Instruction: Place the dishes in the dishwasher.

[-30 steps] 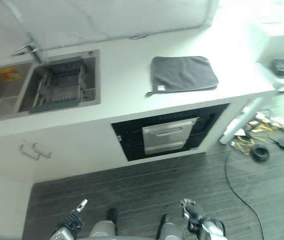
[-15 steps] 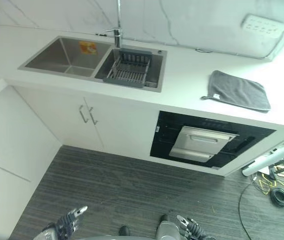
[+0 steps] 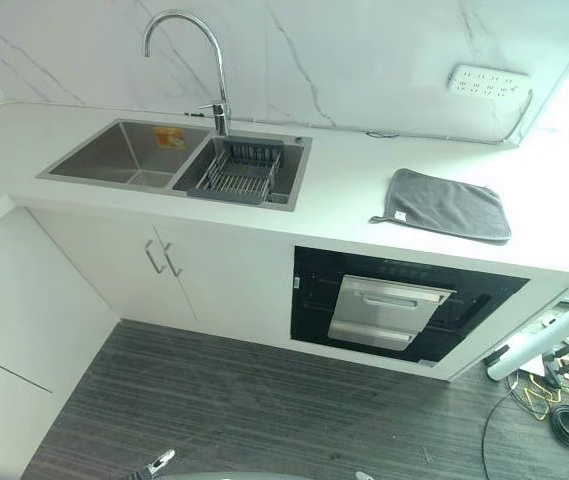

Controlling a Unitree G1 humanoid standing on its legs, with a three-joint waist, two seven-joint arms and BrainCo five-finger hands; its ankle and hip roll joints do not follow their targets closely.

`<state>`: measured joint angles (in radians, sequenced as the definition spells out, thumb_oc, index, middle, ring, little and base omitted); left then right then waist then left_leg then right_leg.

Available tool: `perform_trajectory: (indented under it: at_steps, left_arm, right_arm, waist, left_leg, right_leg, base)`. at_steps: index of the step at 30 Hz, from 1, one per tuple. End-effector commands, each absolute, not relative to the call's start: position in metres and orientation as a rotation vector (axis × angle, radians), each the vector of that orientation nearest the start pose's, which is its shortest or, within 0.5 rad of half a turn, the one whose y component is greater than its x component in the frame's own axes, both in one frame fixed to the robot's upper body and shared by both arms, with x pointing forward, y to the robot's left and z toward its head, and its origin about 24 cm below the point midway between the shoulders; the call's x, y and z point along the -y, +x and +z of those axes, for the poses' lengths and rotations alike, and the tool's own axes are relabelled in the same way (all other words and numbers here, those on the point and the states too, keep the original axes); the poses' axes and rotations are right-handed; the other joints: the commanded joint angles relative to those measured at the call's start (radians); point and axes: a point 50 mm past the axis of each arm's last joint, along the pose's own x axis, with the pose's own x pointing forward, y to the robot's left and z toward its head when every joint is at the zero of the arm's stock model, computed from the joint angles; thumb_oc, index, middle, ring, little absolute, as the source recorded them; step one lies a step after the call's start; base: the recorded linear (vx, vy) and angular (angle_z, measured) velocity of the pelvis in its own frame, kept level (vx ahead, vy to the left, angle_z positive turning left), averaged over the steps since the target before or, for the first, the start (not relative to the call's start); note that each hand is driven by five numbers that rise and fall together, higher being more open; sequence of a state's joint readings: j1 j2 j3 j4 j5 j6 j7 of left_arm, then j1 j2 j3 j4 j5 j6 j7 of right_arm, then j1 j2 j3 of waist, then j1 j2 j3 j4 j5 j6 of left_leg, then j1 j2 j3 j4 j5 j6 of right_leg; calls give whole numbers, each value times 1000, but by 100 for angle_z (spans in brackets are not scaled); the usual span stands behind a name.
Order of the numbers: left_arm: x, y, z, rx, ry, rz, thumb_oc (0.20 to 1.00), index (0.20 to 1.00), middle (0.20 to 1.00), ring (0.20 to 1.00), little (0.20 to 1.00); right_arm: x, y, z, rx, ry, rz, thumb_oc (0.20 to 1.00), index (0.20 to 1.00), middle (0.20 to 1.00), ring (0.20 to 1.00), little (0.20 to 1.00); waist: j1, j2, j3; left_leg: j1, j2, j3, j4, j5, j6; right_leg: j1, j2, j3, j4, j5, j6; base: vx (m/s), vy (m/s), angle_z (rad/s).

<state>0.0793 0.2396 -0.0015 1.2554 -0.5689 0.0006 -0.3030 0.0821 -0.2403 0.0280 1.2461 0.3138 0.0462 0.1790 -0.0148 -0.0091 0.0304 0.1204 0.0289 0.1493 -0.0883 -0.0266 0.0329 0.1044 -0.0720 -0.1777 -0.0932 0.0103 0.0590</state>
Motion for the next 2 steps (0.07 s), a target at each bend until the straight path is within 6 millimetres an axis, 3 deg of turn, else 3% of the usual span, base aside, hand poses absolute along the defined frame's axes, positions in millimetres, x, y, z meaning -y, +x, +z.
perform_trajectory:
  at_steps: [1,2]
  left_arm:
    - [-241,85,-158,-1064,-464,285,1000,1000,1000,1000,1000]
    - [-241,85,-158,-1064,-463,284,1000,1000,1000,1000,1000]
  right_arm:
    - [235,64,-166,-1313,166,-173,1000,1000,1000,1000,1000]
    - [235,64,-166,-1314,165,-172,1000,1000,1000,1000,1000]
  waist:
    - [12,-18,38]
    - [12,-17,37]
  left_leg:
    - [37,34,5,2,-79,-44]
    - [38,34,5,2,-79,-44]
  right_leg:
    - [16,-60,-5,31,-38,37]
    - [17,-60,-5,31,-39,37]
  base:
    - [0,0,0]
    - [0,0,0]
